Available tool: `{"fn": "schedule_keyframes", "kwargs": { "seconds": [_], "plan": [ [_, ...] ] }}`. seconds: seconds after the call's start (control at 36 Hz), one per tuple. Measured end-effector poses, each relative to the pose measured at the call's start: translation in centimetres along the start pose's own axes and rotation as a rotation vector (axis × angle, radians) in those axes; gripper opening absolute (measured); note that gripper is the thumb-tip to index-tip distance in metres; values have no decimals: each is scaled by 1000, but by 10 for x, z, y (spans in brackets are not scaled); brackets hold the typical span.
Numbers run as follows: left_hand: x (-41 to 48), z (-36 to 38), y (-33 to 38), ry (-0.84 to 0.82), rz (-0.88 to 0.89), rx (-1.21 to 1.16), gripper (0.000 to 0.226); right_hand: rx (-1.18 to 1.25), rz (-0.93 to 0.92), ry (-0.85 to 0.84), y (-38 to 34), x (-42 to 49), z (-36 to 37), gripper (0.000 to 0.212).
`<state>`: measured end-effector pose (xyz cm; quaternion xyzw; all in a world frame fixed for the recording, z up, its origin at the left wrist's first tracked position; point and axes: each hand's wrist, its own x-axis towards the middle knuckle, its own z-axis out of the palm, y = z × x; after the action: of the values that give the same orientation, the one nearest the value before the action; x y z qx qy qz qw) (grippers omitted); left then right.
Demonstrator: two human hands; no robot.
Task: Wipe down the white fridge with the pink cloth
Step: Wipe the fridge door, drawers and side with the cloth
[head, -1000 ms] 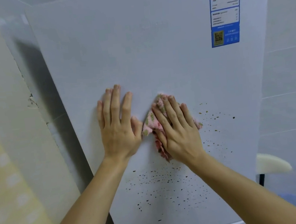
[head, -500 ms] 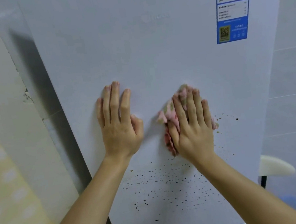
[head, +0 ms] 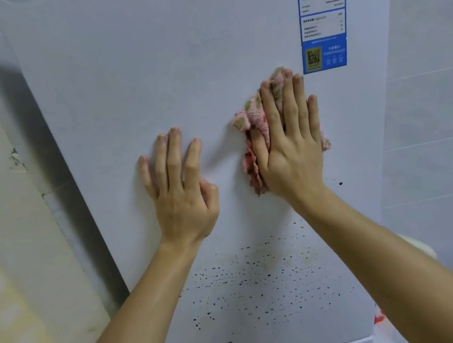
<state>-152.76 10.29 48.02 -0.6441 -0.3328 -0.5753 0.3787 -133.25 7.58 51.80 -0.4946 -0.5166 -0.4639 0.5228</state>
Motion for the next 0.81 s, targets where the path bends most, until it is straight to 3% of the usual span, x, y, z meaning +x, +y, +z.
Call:
{"fn": "schedule_keyframes", "kwargs": {
  "seconds": [0.31, 0.44, 0.64, 0.81],
  "plan": [
    [-2, 1, -1, -28, 1, 8, 65, 14, -126, -139, 43, -117, -10, 58],
    [-1, 0, 3, -29, -17, 10, 68, 33, -137, -140, 48, -95, -11, 55],
    [1, 4, 12, -15, 7, 33, 68, 28, 43, -27, 54, -5, -7, 55],
    [2, 9, 27, -32, 4, 48, 71, 45, 47, -35, 64, -42, -6, 56]
  ]
}}
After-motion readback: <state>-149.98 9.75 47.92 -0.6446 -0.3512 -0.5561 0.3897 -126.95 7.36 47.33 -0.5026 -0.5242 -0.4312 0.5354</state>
